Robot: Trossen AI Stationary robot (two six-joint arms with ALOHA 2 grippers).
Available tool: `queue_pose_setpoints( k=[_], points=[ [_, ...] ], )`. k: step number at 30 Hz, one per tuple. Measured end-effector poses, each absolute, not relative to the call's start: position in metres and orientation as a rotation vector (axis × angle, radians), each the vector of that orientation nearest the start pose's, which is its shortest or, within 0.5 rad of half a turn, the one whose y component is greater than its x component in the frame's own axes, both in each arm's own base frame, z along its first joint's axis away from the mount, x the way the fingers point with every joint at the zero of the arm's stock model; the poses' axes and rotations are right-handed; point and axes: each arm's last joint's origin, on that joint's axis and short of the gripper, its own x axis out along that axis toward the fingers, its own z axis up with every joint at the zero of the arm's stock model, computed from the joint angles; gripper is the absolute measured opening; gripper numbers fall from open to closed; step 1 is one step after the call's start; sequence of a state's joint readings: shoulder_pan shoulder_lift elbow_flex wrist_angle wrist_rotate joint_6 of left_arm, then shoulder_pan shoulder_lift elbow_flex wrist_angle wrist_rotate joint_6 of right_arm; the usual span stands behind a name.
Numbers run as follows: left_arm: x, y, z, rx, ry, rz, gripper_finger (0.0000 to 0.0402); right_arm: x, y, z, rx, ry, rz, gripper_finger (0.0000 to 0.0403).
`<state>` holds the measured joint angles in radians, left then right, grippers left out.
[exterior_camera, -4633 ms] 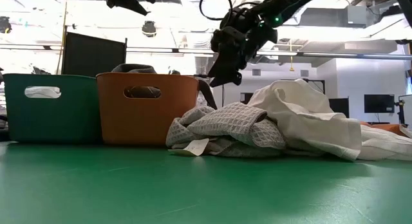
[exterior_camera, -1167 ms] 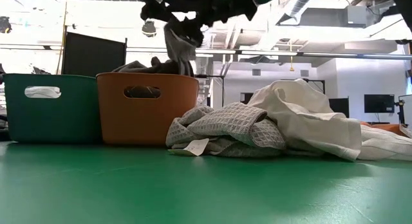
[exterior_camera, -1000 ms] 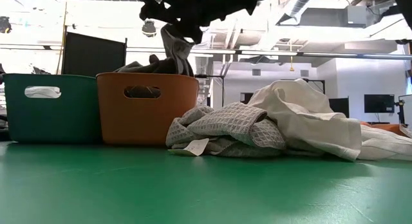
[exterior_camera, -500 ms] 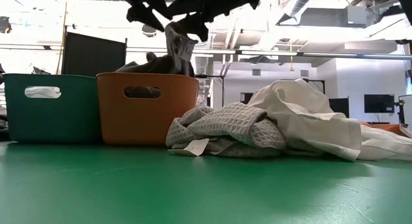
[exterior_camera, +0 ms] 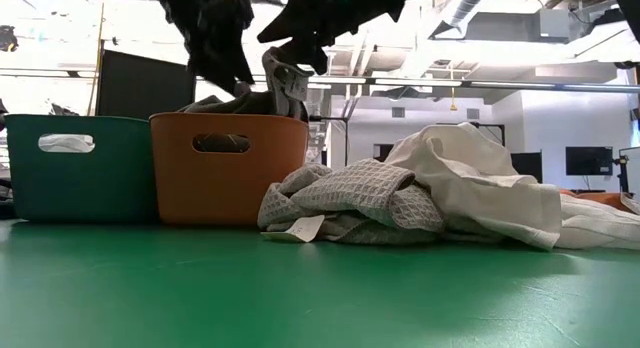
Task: Sort towels by color in basket
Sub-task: Put the black towel into the orange bin
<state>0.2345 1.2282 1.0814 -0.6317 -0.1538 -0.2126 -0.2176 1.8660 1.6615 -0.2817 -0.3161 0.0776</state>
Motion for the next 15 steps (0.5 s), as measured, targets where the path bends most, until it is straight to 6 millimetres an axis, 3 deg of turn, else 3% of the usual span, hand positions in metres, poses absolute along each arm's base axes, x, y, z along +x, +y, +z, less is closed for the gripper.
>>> queue_pose_setpoints(
  k=[6,15],
  points=[
    [0.257,0.056,0.288,-0.265,0.568,0.363,0.027,0.424,-0.082,0.32,0.231,0.481,0.129,0.0233],
    [0.249,0.043,0.299,-0.26,0.528,0.27,0.027,0.421,-0.089,0.316,0.261,0.522,0.106,0.0233]
  ],
)
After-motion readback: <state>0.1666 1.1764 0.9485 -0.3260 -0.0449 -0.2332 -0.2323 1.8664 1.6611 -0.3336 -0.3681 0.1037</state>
